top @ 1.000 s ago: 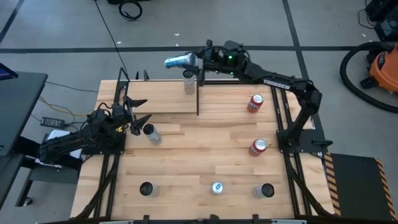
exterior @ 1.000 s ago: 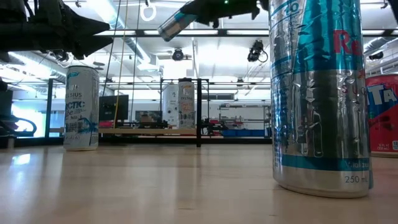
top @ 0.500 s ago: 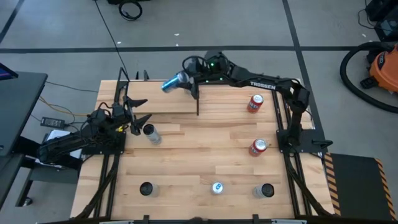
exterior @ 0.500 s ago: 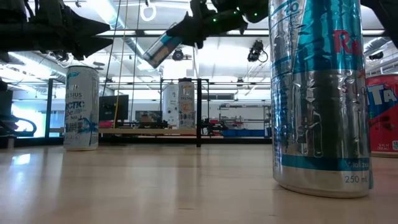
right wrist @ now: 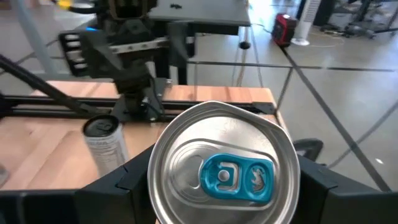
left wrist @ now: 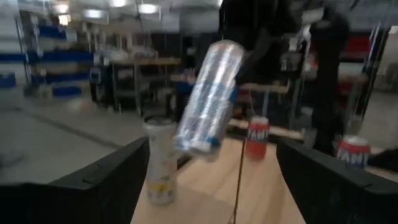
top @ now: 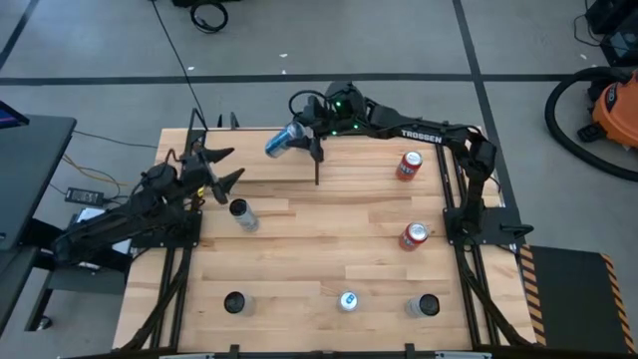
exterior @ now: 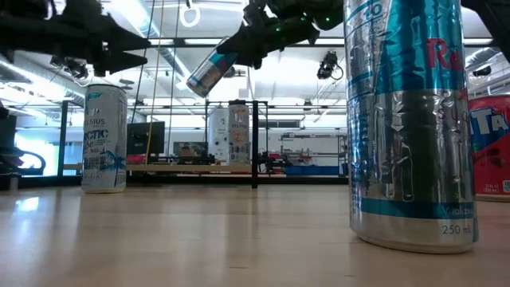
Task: Place canned beverage on shelf
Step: Put the top blue soda can on the shelf
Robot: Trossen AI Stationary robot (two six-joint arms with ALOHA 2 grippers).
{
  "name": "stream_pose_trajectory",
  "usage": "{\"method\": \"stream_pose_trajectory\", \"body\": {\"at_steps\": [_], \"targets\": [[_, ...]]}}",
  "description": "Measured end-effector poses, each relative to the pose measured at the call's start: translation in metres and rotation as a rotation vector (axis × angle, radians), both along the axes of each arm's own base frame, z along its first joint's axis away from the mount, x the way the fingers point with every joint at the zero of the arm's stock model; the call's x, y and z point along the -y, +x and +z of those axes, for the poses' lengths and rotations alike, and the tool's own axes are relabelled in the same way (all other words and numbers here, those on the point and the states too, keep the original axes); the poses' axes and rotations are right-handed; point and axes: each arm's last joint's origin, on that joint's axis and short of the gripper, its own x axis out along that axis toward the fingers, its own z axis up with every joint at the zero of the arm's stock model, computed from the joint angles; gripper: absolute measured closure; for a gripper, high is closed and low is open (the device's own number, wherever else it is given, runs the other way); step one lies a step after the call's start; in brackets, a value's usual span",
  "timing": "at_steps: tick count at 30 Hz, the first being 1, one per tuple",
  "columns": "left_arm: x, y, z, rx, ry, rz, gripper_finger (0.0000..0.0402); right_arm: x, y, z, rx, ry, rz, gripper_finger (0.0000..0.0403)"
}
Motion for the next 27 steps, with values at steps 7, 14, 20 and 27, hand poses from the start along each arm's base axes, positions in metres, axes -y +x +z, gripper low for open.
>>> {"method": "stream_pose_trajectory", "body": {"at_steps": [7,14,20,27], "targets": [[-0.018,0.025,0.028,-0.127,-0.056,-0.026,0.0049,-0.002,0.000,0.001,0.020,0.015,0.066,0.0154],[-0.042,0.055,0.052,-0.214,-0.103,-0.090,0.0049,-0.003,0.000,-0.001,-0.006,0.037,0.082,0.0154],[-0.062,0.078,0.069,-0.275,-0.159,-0.188,0.0049,-0.003,-0.001,-0.002,-0.016,0.037,0.084,0.0154],[-0.077,0.101,0.064,-0.351,-0.230,-0.325,0.0049,-0.003,-0.001,-0.002,-0.016,0.036,0.086,0.0154]]}}
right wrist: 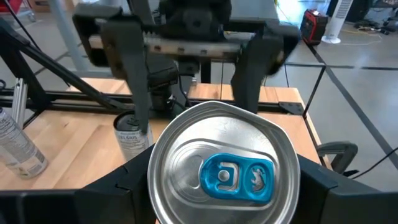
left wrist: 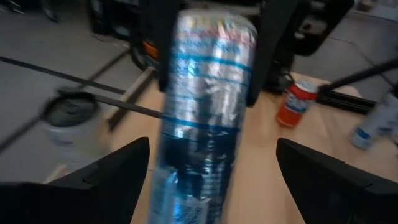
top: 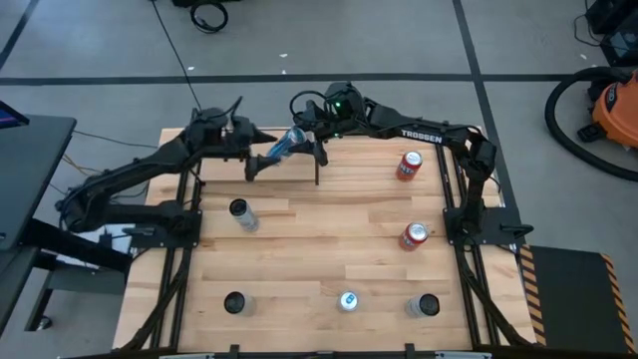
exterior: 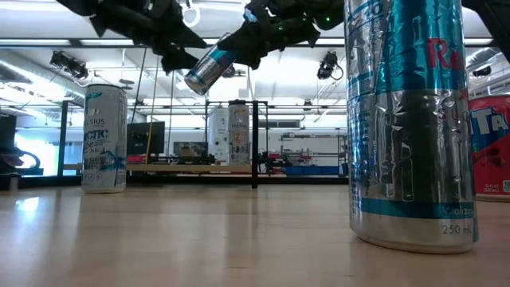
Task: Place canned beverage on shelf
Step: Put the top blue soda can on the shelf
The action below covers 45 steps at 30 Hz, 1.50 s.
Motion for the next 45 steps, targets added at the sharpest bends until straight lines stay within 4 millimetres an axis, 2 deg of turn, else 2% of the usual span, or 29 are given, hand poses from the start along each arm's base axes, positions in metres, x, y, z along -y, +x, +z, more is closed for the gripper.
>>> {"method": "stream_pose_trajectory", "body": {"at_steps": [11,20,26,35,45], "targets": [[-0.011,0.017,-0.024,-0.091,-0.029,-0.048,0.0049,-0.001,0.000,0.001,0.011,0.010,0.038,0.0154],[-0.012,0.018,-0.022,-0.074,0.013,-0.058,0.0058,-0.001,0.000,0.000,0.005,0.018,0.034,0.0154],[-0.012,0.018,-0.022,-0.075,0.019,-0.061,0.0090,-0.001,-0.001,-0.001,-0.003,0.022,0.033,0.0154],[-0.012,0.018,-0.023,-0.076,0.021,-0.063,0.0173,-0.001,-0.001,-0.002,-0.014,0.027,0.032,0.0154],[-0.008,0.021,-0.022,-0.068,0.024,-0.073,0.0170,-0.001,-0.001,-0.002,-0.017,0.029,0.033,0.0149]]}}
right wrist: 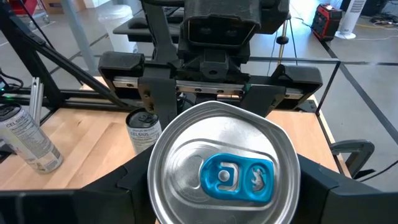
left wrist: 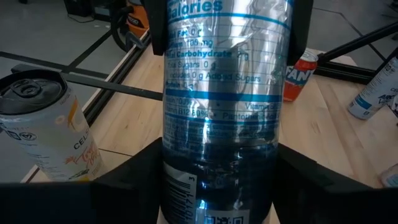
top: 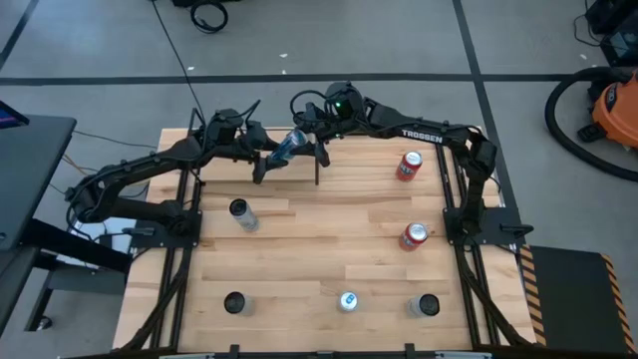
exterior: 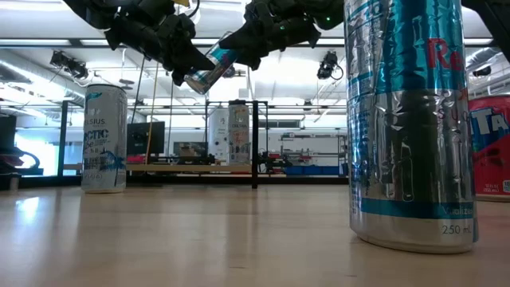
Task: Place canned beverage on shelf
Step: Put the top blue soda can on the shelf
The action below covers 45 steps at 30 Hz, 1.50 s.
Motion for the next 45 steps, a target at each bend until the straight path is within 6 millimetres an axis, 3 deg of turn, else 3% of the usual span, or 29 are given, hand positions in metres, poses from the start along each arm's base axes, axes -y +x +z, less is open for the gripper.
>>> {"method": "stream_pose_trajectory", "body": {"at_steps": [11,26,31,41,45], "targets": [[0.001,0.001,0.001,0.013,0.029,-0.018,0.0171,-0.003,-0.006,0.012,0.023,0.006,-0.007,0.0106],[-0.001,0.005,0.010,0.114,0.123,-0.025,0.0171,-0.009,-0.037,0.055,0.100,0.018,-0.036,0.0104],[-0.001,0.005,0.010,0.124,0.130,-0.030,0.0171,-0.011,-0.042,0.054,0.054,0.040,-0.035,0.0104],[0.009,-0.002,-0.038,0.082,0.047,-0.024,0.0171,-0.013,-0.045,0.049,-0.010,0.062,-0.029,0.0104],[0.005,-0.008,-0.046,0.124,0.063,0.018,0.0170,-0.013,-0.045,0.048,-0.019,0.064,-0.027,0.0104]]}}
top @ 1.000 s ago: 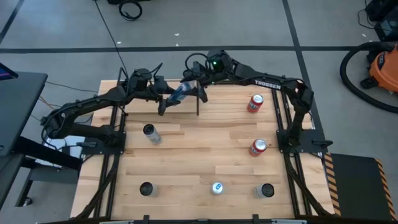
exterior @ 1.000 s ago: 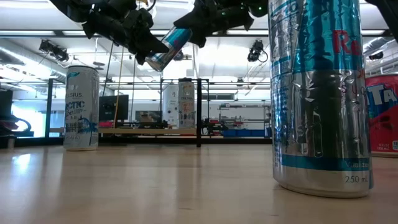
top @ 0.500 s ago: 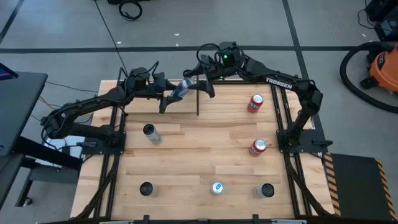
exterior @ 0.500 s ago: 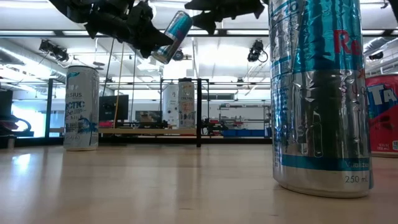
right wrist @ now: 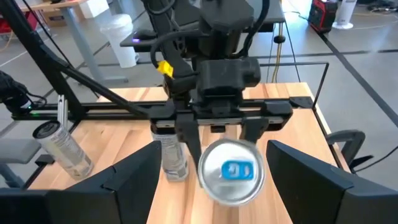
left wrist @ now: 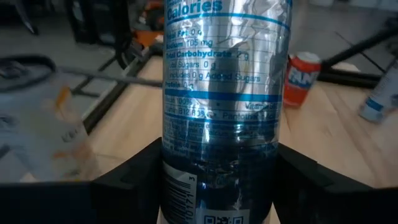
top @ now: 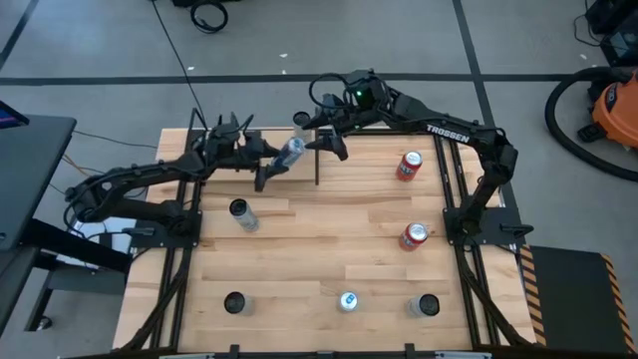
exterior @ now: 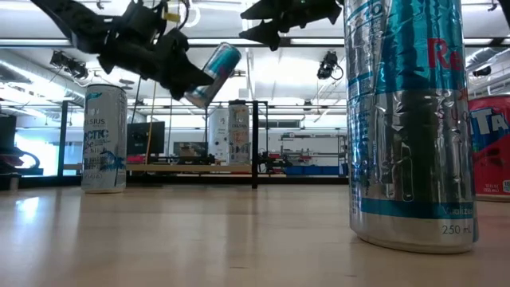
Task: Place canned beverage on shelf
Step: Put the top blue soda can on the shelf
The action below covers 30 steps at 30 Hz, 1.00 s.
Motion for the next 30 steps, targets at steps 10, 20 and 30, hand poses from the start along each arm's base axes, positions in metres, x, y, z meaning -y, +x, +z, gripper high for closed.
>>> {"method": "stream_pose_trajectory", "body": {"at_steps": [10,20,30], "targets": [[-0.021,-0.028,-0.023,0.042,0.008,0.217,0.0170,0.000,-0.001,-0.002,-0.017,0.002,0.003,0.0104],[-0.022,-0.047,-0.038,0.160,0.024,0.289,0.0170,-0.002,0.000,-0.002,-0.017,0.002,0.007,0.0104],[-0.008,-0.071,-0.059,0.298,0.046,0.431,0.0170,-0.012,0.005,-0.001,0.004,-0.037,0.046,0.0104]]}}
